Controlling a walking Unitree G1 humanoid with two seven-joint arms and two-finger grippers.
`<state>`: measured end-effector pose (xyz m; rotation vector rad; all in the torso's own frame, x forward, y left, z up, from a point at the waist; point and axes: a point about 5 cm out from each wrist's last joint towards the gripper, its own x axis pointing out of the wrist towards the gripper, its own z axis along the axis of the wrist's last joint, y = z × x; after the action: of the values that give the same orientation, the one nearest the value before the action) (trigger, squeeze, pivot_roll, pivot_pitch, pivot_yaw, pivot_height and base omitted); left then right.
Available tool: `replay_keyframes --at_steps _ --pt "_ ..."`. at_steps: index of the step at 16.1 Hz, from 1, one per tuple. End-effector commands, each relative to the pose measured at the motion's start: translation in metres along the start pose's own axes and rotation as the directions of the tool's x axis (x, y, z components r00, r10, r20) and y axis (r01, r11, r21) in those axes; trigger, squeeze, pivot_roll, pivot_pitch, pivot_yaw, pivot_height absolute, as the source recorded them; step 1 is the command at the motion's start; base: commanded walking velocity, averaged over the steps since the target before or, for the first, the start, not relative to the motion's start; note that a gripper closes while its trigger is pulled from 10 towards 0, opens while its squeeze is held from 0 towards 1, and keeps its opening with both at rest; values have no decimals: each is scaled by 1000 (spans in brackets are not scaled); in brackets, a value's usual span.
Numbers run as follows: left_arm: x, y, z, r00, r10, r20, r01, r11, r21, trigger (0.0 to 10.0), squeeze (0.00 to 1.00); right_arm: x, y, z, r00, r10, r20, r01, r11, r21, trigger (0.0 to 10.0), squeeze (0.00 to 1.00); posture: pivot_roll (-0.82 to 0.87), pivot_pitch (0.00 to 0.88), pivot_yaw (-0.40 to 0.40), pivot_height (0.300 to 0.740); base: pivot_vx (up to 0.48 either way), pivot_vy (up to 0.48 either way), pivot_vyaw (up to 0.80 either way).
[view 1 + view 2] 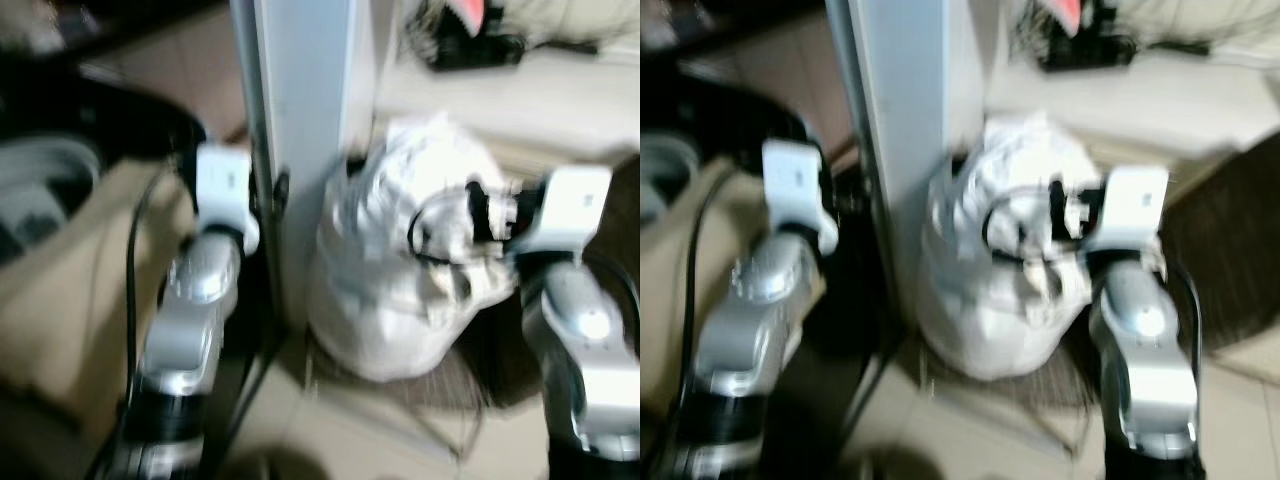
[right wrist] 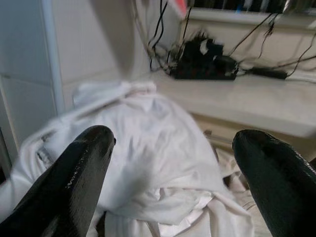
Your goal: Clothes washing
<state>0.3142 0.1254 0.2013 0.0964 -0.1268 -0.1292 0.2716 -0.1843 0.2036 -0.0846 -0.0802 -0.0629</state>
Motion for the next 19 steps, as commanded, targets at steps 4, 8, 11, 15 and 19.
replay_keyframes --at_steps 4,8,11,15,19 --pt "0 6 7 1000 -17 12 17 998 -63 10000 0 -3 6 0 999 32 -21 -32 999 -13 10000 0 -95 46 18 740 166 0 0" --pt "0 5 6 1000 -19 3 19 995 -102 10000 0 -3 7 8 999 41 4 -41 999 -27 10000 0 -99 49 16 740 409 0 348" --pt "-1 5 6 1000 -18 5 18 995 -97 10000 0 -2 7 12 999 42 23 -41 998 -48 10000 0 -98 51 5 740 407 0 213" --pt "-4 5 6 1000 -14 8 14 996 -88 10000 0 -3 9 14 997 72 28 -71 996 -48 10000 0 -96 57 -5 740 404 0 0" --pt "-10 16 6 998 57 7 -56 994 -98 10000 0 -9 11 10 996 86 9 -86 996 10 10000 0 -94 62 2 740 170 0 0"
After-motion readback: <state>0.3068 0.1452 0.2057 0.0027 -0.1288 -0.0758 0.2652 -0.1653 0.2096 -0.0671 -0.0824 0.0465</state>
